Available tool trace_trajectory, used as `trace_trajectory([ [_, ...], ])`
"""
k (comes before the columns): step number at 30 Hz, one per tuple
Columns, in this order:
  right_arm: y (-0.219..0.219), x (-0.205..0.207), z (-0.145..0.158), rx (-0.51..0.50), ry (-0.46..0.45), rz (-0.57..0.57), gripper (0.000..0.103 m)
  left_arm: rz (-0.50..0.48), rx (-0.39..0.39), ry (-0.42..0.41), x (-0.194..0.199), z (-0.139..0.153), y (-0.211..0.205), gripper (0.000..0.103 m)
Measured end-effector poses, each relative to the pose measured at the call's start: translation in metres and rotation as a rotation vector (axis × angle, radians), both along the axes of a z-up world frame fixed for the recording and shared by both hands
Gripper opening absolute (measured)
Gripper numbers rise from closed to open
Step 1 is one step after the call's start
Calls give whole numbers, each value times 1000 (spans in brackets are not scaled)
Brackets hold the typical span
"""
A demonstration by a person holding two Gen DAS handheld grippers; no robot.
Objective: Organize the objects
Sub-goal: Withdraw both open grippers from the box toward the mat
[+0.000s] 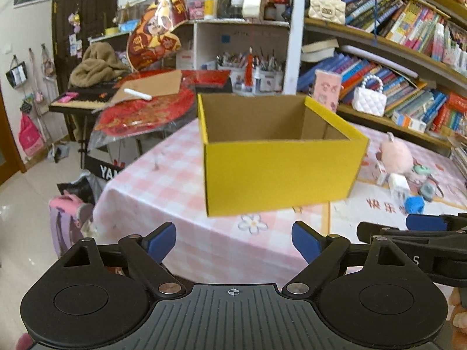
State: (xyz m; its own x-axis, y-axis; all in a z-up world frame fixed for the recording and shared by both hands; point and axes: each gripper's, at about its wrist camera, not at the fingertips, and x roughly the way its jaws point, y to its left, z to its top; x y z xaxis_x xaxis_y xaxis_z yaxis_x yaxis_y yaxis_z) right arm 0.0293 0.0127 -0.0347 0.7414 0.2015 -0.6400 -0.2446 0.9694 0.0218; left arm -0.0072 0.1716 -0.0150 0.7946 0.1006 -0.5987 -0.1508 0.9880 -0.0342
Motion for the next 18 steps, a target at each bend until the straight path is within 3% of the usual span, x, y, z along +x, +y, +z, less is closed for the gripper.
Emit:
trace_trajectory([
  [18,-56,-31,-5,2,24,-214,78,-193,26,52,7,-9,-51,92],
])
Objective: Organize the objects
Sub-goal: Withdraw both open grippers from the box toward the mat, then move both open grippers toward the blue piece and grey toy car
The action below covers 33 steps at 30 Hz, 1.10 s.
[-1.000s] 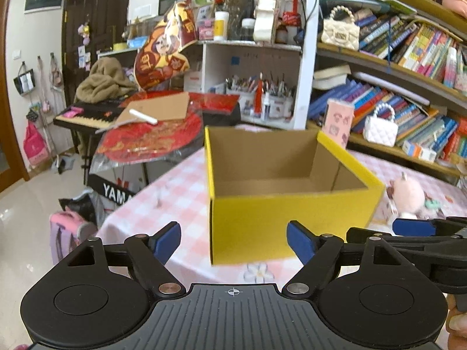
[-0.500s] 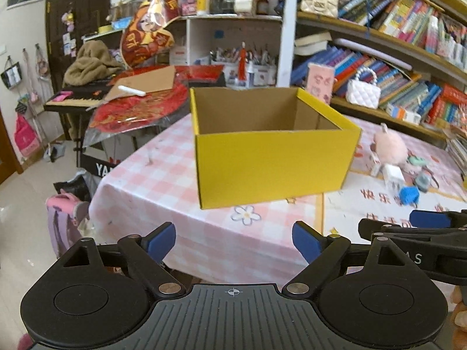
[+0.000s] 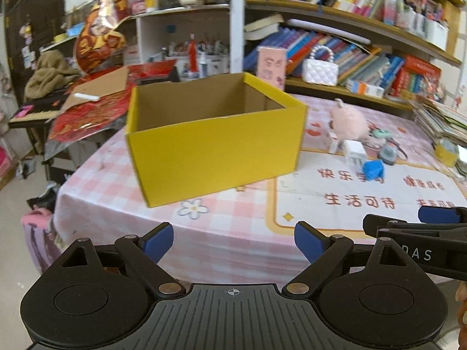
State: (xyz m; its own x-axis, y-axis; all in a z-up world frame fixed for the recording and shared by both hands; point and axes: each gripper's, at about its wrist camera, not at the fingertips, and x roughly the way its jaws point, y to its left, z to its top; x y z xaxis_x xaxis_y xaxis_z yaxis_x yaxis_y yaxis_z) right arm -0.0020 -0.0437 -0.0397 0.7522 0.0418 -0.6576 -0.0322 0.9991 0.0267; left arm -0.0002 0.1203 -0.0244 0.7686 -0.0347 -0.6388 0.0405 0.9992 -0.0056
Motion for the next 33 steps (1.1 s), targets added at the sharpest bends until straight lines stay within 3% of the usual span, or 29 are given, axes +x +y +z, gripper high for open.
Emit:
trace_trajectory([
  [14,-60,0,-4,-3,30,-148,79,-144,-6,28,22,-4,-59,94],
  [33,-118,48,-4,-22,56,-145,81,-144,-12,33,68,-6,-117,97],
])
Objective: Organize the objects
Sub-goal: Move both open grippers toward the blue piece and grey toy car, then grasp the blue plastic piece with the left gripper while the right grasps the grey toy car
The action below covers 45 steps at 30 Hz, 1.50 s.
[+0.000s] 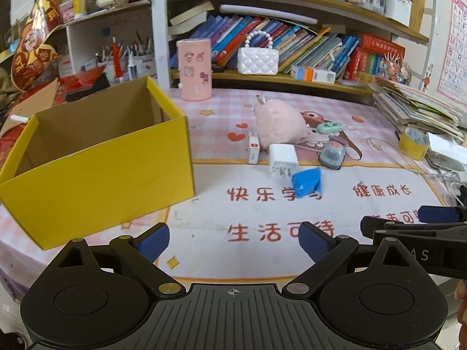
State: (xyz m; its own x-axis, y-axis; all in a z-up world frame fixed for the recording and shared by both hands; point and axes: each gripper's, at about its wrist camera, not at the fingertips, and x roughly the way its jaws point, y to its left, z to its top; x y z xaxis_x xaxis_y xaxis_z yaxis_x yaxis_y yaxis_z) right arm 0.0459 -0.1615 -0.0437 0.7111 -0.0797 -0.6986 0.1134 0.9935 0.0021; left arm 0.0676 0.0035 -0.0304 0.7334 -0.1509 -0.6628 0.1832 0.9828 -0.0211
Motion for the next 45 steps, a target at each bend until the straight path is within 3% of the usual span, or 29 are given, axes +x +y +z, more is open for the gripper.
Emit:
trace_trajectory([
  [13,-41,42,2,30,-15,2,81,8,-8,-5,39,-2,-36,97],
  [26,-77,88,-2,99,-18,12,80,6,2,71,73,-20,-68,94],
  [30,-85,103,0,100,-25,33,80,-8,-12,110,84,-30,-81,89],
  [35,-91,116,-1,93,-13,68,81,-24,-24,136,103,-44,-100,73],
  [39,-95,125,-3,87,-8,90,81,-10,-49,157,115,-49,-110,72],
  [45,-99,141,-8,90,13,126,81,10,-48,176,123,-54,-114,42],
])
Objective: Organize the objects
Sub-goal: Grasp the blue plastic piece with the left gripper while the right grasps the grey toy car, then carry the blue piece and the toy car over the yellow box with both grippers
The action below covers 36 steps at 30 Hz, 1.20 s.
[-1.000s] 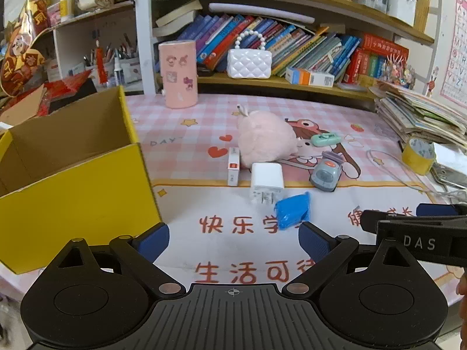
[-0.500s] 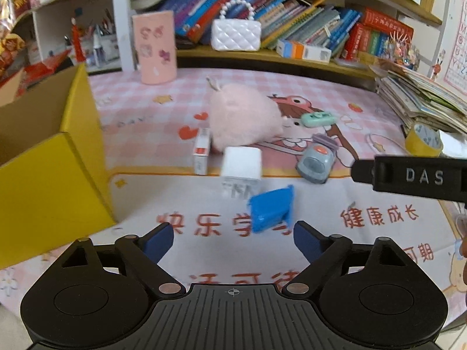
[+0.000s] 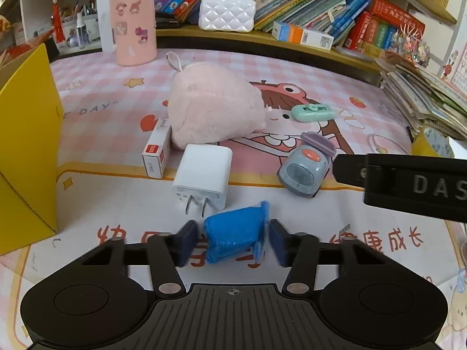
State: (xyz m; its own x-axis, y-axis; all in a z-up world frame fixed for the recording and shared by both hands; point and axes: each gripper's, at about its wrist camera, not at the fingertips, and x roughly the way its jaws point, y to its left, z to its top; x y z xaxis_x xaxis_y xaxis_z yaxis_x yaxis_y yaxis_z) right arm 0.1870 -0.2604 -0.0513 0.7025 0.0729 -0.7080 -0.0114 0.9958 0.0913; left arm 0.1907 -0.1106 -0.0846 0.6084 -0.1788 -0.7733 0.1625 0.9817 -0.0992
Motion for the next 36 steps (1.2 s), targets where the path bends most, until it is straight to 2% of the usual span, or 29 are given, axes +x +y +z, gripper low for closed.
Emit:
trace_trajectory([
  [3,0,9,-5,13,16,14,81,-1,-18,11,-2,2,5,40],
  [10,8,31,-19,0,44,69,81,35,4,29,-15,8,19,39],
  [20,25,52,-41,-40,67,173,80,120,25,1,-20,19,44,39],
  [23,27,56,-47,-47,80,188,75,138,29,-3,-24,21,50,39],
  [26,30,55,-48,-72,69,190,60,147,32,-4,-27,22,54,39],
  [36,34,30,-34,-48,37,176,59,142,31,-30,-37,27,65,39],
])
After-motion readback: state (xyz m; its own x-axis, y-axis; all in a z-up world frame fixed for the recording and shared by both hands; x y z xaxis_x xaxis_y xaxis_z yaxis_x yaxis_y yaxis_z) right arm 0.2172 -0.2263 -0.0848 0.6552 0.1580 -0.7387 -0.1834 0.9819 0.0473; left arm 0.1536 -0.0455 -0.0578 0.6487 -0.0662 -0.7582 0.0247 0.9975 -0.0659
